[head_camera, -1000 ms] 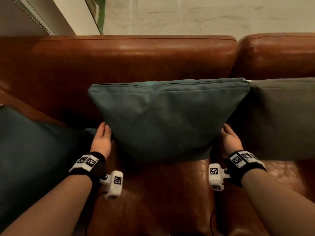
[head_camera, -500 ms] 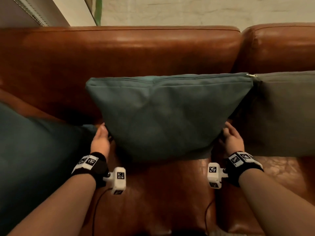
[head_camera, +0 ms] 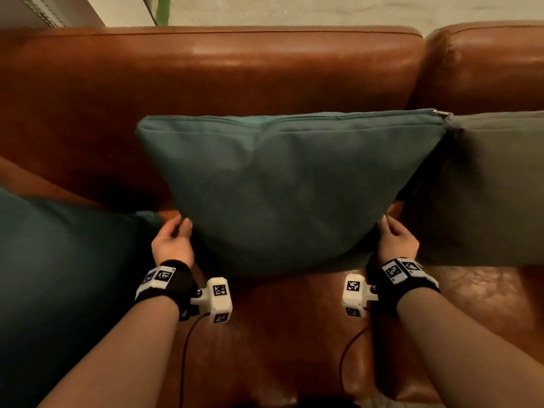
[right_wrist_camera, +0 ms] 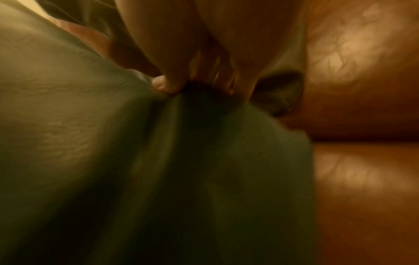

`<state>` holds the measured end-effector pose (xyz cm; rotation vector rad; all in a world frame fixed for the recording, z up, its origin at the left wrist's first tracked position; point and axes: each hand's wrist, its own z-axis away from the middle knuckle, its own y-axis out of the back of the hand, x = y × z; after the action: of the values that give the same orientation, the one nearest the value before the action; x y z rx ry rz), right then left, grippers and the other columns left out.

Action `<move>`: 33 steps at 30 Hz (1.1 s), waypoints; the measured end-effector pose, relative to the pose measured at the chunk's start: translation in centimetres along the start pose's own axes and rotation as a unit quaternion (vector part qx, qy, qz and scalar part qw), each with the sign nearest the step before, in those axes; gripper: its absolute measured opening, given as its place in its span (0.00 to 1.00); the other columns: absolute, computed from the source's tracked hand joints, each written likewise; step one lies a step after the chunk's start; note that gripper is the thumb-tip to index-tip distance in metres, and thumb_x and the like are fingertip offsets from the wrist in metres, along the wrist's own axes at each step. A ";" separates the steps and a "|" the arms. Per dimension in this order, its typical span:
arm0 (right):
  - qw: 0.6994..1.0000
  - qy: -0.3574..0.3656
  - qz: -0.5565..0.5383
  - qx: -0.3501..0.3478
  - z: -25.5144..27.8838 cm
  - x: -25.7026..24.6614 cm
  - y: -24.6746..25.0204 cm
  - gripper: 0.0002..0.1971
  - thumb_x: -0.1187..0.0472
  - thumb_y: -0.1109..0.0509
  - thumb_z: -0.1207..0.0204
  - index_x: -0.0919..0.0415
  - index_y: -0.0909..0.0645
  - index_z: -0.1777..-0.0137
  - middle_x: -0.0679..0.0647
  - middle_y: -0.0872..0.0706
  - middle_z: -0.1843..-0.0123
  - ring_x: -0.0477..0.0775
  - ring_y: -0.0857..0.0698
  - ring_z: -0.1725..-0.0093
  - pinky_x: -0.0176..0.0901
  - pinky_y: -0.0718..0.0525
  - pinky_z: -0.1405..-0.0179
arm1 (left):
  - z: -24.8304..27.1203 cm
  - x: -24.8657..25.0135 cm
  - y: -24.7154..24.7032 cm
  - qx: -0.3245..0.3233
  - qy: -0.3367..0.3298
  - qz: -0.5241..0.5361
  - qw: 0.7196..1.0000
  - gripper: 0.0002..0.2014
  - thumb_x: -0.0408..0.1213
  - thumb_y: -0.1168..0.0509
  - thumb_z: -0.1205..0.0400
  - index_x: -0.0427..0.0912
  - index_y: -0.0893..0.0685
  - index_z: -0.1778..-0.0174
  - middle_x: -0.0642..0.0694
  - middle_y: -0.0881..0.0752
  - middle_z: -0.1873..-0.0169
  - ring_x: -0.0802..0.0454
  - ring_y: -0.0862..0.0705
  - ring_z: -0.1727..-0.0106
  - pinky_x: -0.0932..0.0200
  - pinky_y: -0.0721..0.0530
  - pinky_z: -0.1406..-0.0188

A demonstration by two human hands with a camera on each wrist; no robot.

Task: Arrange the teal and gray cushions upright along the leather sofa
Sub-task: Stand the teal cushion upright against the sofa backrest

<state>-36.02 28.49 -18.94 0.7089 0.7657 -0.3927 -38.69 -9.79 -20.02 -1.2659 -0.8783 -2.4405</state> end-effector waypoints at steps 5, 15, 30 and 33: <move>0.993 -0.005 0.078 -0.093 -0.5 3.2 1.1 0.16 0.58 0.41 0.13 0.51 0.19 0.29 0.51 0.16 0.36 0.54 0.19 0.34 0.53 0.24 0.27 | 0.2 -4.2 1.4 -0.129 0.055 -0.153 0.978 0.18 0.33 0.40 0.15 0.46 0.23 0.28 0.35 0.17 0.36 0.35 0.18 0.35 0.46 0.21 0.34; 0.993 -0.034 0.102 -0.048 -1.4 4.9 0.2 0.16 0.59 0.27 0.22 0.51 0.15 0.35 0.53 0.11 0.41 0.52 0.13 0.44 0.46 0.16 0.41 | 2.2 -5.0 0.0 -0.137 0.004 -0.281 0.950 0.17 0.26 0.40 0.18 0.39 0.19 0.33 0.39 0.14 0.43 0.40 0.17 0.41 0.54 0.25 0.45; 0.984 -0.028 0.175 -0.009 -2.1 4.0 0.6 0.10 0.59 0.26 0.23 0.54 0.13 0.42 0.49 0.14 0.52 0.49 0.17 0.50 0.41 0.22 0.49 | -0.2 -3.7 1.1 -0.118 0.025 -0.248 0.961 0.12 0.29 0.33 0.22 0.51 0.15 0.49 0.41 0.13 0.49 0.40 0.16 0.45 0.48 0.22 0.41; 0.982 -0.025 0.183 -0.030 -2.1 3.9 0.9 0.08 0.57 0.26 0.23 0.50 0.13 0.44 0.49 0.14 0.49 0.51 0.16 0.49 0.43 0.20 0.48 | -0.2 -3.2 1.5 -0.151 0.051 -0.184 0.970 0.19 0.23 0.38 0.20 0.56 0.19 0.60 0.45 0.14 0.56 0.44 0.19 0.51 0.47 0.22 0.48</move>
<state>-33.95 30.31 -22.54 0.7626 0.5803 -0.0519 -36.23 -11.26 -22.14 -1.1359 -0.7953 -2.9994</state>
